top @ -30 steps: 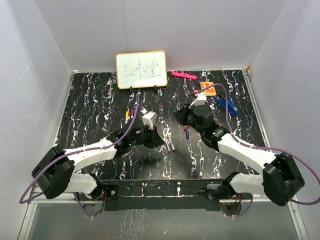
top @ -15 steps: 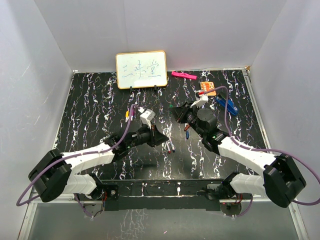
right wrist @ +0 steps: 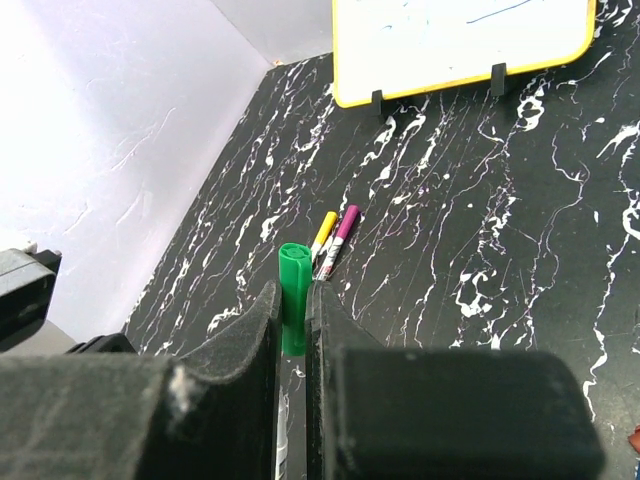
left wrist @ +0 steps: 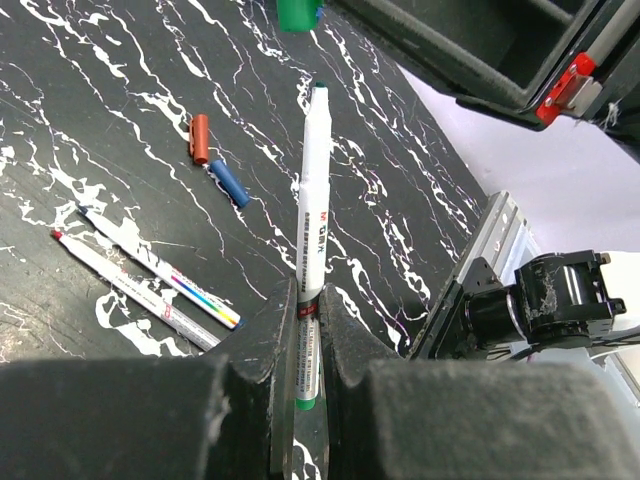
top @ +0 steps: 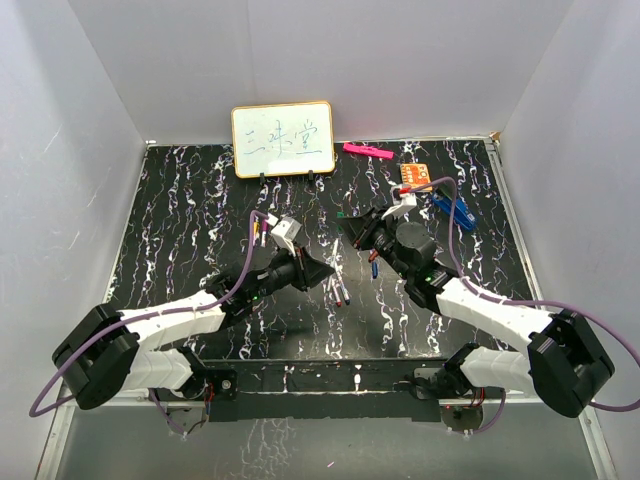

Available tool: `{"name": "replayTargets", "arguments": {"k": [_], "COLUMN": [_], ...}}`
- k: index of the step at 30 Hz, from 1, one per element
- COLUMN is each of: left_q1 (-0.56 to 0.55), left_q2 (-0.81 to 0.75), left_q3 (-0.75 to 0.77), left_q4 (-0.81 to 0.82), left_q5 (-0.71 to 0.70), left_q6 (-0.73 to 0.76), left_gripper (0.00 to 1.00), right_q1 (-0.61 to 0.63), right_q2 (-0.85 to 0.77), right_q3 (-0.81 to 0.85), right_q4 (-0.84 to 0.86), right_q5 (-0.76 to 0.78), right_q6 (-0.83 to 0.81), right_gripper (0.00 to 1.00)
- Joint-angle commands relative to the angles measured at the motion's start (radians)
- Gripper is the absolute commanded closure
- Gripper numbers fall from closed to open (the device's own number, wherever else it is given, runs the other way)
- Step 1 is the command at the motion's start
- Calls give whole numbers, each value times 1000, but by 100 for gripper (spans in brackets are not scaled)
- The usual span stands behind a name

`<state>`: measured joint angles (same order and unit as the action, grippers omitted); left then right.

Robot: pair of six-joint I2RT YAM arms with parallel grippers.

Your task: Insert the pens into the pen caps

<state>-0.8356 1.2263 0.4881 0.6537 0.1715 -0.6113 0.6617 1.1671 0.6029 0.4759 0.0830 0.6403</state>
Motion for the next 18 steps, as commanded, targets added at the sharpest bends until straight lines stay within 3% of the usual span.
{"name": "replayTargets", "arguments": {"k": [1,18], "left_q1": [-7,-8], "left_q2": [-21,-24], "left_q3": [12,-3], "left_q4": [66,91], "left_q5": [-7,-39], "left_q6": [-5,-33], "left_gripper": [100,100], "right_q1": [10,19], "right_q2": [-19,-34], "right_q3": [-6,-18], "right_q4": [96,124], "right_q5": [-8,-15], "right_q6": [9,8], "right_gripper": [100,100]}}
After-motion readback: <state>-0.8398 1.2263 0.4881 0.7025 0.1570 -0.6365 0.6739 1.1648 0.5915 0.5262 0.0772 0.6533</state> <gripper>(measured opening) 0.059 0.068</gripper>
